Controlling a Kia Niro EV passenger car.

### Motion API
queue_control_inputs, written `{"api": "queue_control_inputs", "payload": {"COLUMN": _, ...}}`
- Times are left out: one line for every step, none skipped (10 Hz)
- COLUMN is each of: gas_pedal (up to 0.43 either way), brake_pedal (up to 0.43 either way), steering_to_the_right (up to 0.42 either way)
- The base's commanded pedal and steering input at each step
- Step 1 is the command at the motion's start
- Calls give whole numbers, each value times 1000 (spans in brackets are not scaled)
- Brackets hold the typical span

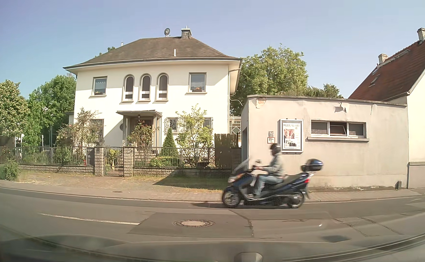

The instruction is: Follow the waypoints while adhering to traffic rules and regulations

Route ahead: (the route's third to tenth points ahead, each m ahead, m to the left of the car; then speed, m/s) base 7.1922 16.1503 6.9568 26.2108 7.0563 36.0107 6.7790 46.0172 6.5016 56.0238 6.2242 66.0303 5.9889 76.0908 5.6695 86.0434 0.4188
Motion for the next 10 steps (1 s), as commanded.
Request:
{"api": "queue_control_inputs", "payload": {"gas_pedal": 0, "brake_pedal": 18, "steering_to_the_right": -323}}
{"api": "queue_control_inputs", "payload": {"gas_pedal": 67, "brake_pedal": 18, "steering_to_the_right": -366}}
{"api": "queue_control_inputs", "payload": {"gas_pedal": 299, "brake_pedal": 18, "steering_to_the_right": -411}}
{"api": "queue_control_inputs", "payload": {"gas_pedal": 319, "brake_pedal": 18, "steering_to_the_right": -455}}
{"api": "queue_control_inputs", "payload": {"gas_pedal": 339, "brake_pedal": 18, "steering_to_the_right": -505}}
{"api": "queue_control_inputs", "payload": {"gas_pedal": 339, "brake_pedal": 18, "steering_to_the_right": -547}}
{"api": "queue_control_inputs", "payload": {"gas_pedal": 339, "brake_pedal": 18, "steering_to_the_right": -580}}
{"api": "queue_control_inputs", "payload": {"gas_pedal": 339, "brake_pedal": 18, "steering_to_the_right": -607}}
{"api": "queue_control_inputs", "payload": {"gas_pedal": 339, "brake_pedal": 18, "steering_to_the_right": -633}}
{"api": "queue_control_inputs", "payload": {"gas_pedal": 339, "brake_pedal": 18, "steering_to_the_right": -656}}
